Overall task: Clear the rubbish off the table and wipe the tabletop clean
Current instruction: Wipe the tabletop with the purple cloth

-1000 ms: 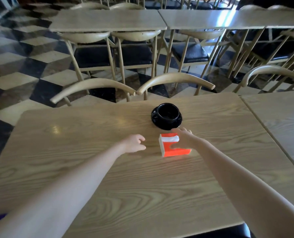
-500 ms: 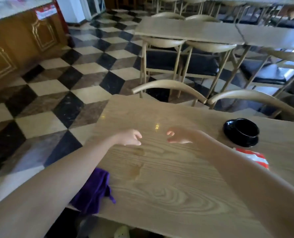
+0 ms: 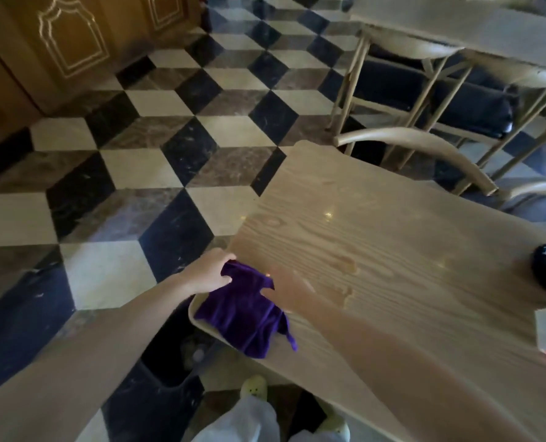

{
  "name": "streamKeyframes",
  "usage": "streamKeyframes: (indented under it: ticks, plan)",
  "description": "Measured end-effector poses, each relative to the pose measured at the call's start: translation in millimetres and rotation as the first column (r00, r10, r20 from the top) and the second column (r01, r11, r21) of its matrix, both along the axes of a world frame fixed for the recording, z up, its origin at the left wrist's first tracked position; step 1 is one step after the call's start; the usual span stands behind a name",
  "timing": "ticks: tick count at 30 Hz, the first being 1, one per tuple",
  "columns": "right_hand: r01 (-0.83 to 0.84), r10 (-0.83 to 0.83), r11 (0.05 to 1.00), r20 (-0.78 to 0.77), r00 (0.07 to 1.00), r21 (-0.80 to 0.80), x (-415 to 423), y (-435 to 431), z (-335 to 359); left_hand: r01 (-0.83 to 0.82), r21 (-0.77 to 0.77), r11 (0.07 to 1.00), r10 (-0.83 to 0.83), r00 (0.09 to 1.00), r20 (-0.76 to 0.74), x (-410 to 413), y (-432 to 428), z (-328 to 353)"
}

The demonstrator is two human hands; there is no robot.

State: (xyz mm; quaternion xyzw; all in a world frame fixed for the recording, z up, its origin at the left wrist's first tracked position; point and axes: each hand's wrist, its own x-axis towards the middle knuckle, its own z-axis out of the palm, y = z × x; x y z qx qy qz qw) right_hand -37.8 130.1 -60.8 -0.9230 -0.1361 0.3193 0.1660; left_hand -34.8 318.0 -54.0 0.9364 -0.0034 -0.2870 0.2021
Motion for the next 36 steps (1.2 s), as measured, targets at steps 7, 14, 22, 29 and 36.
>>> streamKeyframes:
  ticks: [7, 14, 22, 29, 36]
  plan:
    - [0.161, -0.149, 0.985, 0.167, 0.975, -0.060, -13.6, 15.2, -15.7, -0.019, -0.012, 1.000, 0.020, 0.999, 0.038, 5.1, -4.3, -18.5]
    - [0.401, -0.406, 0.913, 0.063, 0.912, 0.078, -38.2, -22.3, -18.2, 0.148, -0.137, 0.979, -0.139, 0.988, 0.070, 17.6, -35.6, -20.7]
    - [0.571, -0.547, 0.821, 0.320, 0.773, 0.024, -49.7, -94.3, -16.5, 0.267, -0.309, 0.913, -0.241, 0.963, 0.121, 39.7, -122.7, -30.8]
    - [0.638, -0.535, 0.770, 0.524, 0.663, -0.022, 4.1, -136.5, -36.8, 0.141, -0.341, 0.930, -0.086, 0.981, 0.173, 81.7, -178.6, -44.2]
    - [0.379, -0.279, 0.922, 0.546, 0.790, -0.077, -12.4, -118.6, -66.7, 0.248, -0.177, 0.953, -0.114, 0.829, 0.548, 118.3, -159.4, -74.9]
